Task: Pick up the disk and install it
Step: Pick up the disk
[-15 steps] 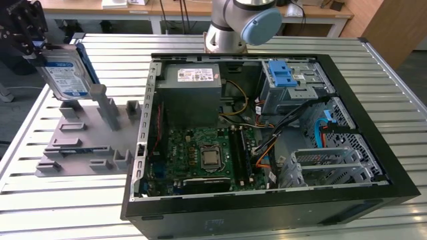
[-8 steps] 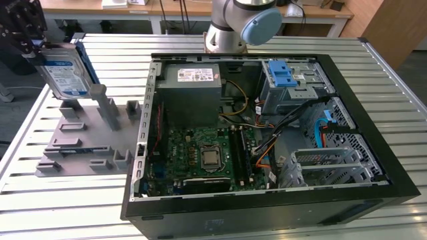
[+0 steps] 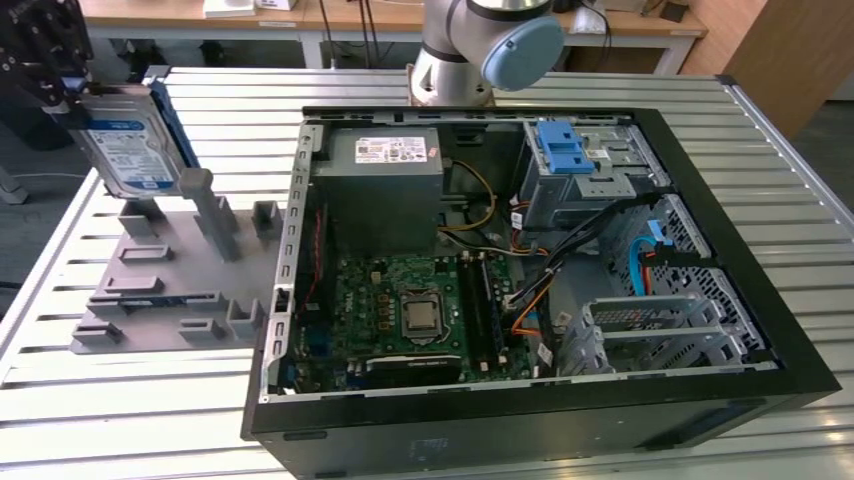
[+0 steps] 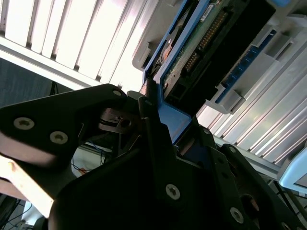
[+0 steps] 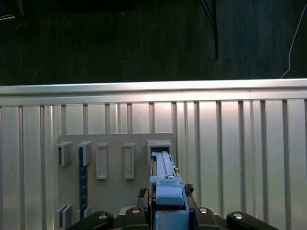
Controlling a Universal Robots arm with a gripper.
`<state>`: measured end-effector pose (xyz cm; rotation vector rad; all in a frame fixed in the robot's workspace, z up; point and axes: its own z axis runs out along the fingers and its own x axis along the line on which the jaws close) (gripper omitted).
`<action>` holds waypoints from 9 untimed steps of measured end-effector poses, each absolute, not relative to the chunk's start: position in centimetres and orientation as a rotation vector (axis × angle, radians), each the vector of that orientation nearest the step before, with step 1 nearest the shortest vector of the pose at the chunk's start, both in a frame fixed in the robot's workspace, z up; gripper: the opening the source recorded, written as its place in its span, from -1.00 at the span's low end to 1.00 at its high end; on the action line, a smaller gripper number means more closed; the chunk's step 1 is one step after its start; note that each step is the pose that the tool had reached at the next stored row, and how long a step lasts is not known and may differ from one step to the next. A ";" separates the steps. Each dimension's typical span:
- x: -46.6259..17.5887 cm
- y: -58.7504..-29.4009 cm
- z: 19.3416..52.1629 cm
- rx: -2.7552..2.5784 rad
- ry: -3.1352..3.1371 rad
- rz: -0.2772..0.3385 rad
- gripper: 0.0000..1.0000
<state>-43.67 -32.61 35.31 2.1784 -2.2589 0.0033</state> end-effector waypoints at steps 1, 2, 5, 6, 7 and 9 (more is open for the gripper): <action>-43.7 -32.6 35.3 2.178 -2.259 0.003 -0.27; -43.7 -32.6 35.4 2.178 -2.259 0.003 -0.27; -43.7 -32.6 35.5 2.178 -2.259 0.003 -0.27; -43.7 -32.6 35.6 2.178 -2.259 0.003 -0.27; -43.7 -32.6 35.7 2.179 -2.259 0.003 -0.27; -43.7 -32.6 35.8 2.178 -2.259 0.003 -0.27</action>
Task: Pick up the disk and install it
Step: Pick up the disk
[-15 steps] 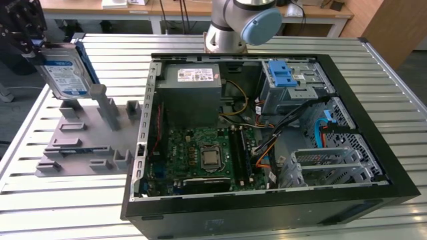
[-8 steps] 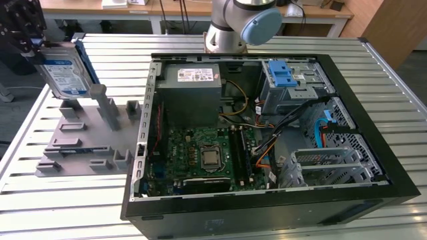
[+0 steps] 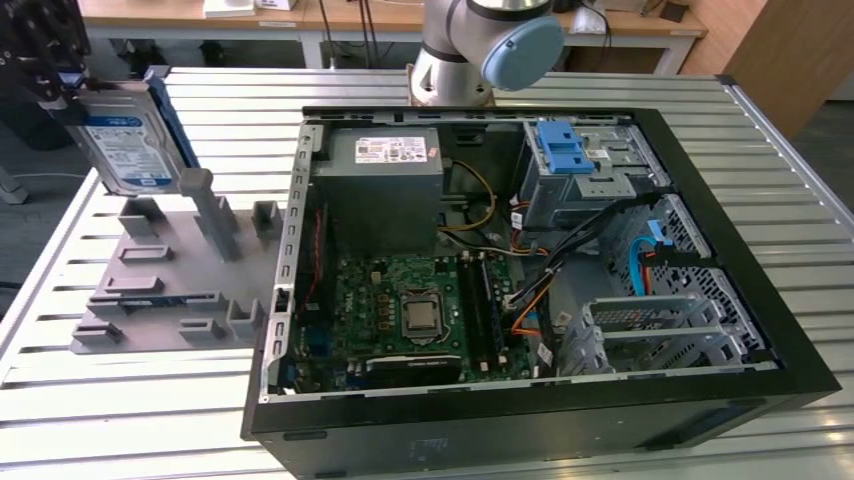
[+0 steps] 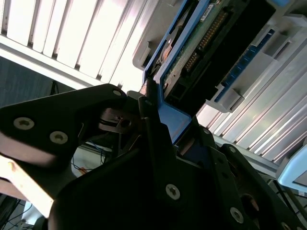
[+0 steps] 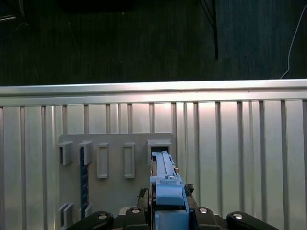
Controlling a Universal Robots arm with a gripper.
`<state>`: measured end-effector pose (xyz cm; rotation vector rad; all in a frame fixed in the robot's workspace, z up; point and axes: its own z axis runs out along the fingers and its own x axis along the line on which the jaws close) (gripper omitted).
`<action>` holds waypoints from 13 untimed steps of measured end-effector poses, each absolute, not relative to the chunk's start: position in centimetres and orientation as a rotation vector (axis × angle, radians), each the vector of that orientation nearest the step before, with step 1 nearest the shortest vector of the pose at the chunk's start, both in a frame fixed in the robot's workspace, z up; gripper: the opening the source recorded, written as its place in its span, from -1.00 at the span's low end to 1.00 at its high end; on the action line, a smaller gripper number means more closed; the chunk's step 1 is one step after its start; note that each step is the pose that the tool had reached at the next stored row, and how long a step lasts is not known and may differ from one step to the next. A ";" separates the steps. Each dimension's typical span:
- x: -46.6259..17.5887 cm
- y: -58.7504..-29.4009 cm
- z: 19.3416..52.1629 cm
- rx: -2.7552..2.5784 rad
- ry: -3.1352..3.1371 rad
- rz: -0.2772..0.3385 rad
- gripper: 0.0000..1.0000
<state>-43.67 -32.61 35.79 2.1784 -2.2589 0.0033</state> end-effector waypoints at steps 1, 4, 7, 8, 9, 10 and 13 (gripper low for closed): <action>-43.7 -32.6 35.9 2.178 -2.259 0.003 -0.27; -43.7 -32.6 36.2 2.178 -2.259 0.003 -0.27; -43.7 -32.6 36.6 2.178 -2.259 0.003 -0.27; -43.7 -32.6 36.8 2.178 -2.259 0.003 -0.27; -43.7 -32.6 36.9 2.178 -2.259 0.003 -0.27; -43.7 -32.6 37.0 2.178 -2.259 0.003 -0.27; -43.7 -32.6 37.4 2.179 -2.259 0.003 -0.27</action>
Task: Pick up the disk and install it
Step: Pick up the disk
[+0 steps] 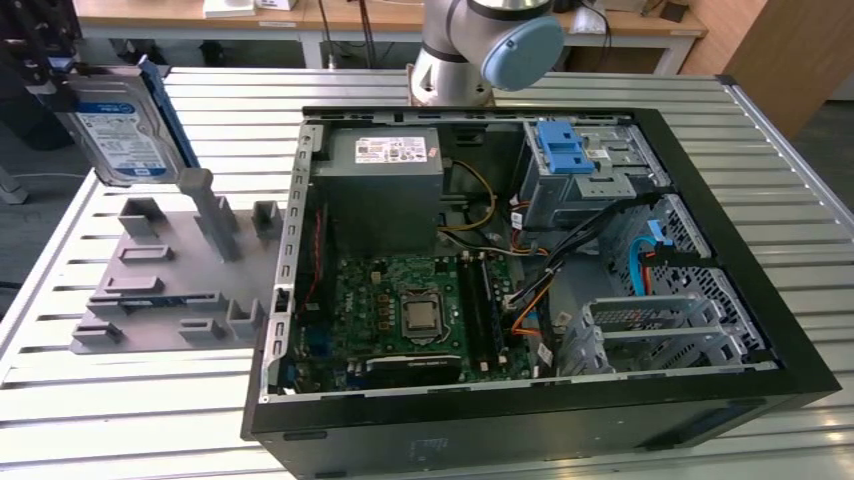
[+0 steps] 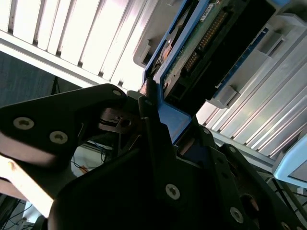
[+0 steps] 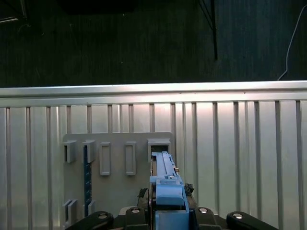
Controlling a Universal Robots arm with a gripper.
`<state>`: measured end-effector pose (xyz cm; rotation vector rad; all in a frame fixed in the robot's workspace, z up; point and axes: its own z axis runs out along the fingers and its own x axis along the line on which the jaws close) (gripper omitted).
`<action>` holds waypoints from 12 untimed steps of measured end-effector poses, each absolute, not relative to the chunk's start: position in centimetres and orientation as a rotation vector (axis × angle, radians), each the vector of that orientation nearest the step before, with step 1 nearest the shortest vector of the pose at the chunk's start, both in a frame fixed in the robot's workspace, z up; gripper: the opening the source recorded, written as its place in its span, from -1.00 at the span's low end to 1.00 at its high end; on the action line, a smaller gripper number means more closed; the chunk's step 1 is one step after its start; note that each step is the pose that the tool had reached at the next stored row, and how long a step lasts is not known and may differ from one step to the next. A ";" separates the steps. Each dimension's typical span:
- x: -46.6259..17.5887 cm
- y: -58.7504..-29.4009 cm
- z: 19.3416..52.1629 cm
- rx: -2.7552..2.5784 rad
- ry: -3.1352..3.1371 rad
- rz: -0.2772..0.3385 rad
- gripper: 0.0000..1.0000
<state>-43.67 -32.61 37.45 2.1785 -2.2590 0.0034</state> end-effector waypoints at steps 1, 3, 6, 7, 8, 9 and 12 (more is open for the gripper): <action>-43.7 -32.6 37.6 2.178 -2.259 0.003 -0.27; -43.7 -32.6 37.8 2.178 -2.259 0.003 -0.27; -43.7 -32.6 38.1 2.178 -2.259 0.003 -0.27; -43.7 -32.6 38.2 2.178 -2.259 0.003 -0.27; -43.7 -32.6 38.3 2.179 -2.259 0.003 -0.27; -43.7 -32.6 38.4 2.179 -2.259 0.003 -0.27; -43.7 -32.6 38.7 2.178 -2.259 0.003 -0.27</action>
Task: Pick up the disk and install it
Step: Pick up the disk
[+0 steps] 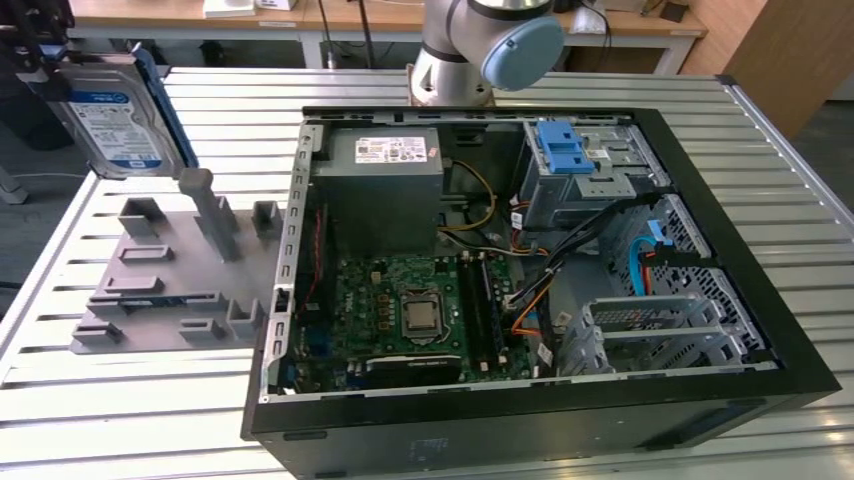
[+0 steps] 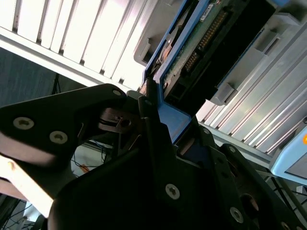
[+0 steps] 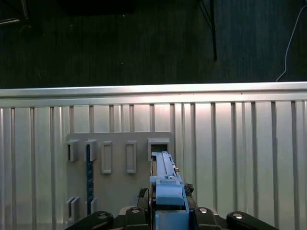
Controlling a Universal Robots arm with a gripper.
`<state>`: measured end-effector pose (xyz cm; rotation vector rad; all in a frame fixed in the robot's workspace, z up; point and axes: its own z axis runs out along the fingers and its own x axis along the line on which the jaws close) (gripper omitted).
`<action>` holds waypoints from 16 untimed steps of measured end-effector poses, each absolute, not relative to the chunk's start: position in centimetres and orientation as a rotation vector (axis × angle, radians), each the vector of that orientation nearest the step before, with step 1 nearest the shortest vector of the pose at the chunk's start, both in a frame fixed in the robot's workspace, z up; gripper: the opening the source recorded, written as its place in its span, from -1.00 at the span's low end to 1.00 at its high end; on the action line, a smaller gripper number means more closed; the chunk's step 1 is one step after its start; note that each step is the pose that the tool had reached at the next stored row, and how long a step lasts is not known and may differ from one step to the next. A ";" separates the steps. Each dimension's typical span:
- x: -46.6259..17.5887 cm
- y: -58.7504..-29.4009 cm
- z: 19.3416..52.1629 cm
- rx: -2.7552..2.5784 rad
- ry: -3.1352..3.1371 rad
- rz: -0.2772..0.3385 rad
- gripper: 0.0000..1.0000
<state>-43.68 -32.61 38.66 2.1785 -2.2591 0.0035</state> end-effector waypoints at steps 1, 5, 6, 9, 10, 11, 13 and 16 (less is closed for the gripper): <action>-43.7 -32.6 38.7 2.179 -2.259 0.003 -0.27; -43.7 -32.6 39.1 2.179 -2.259 0.003 -0.27; -43.7 -32.6 39.2 2.178 -2.259 0.003 -0.27; -43.7 -32.6 39.5 2.179 -2.259 0.004 -0.27; -43.7 -32.6 39.5 2.178 -2.259 0.004 -0.27; -43.7 -32.6 39.6 2.179 -2.259 0.004 -0.27; -43.7 -32.6 39.8 2.179 -2.259 0.004 -0.27; -43.7 -32.6 40.0 2.179 -2.259 0.004 -0.27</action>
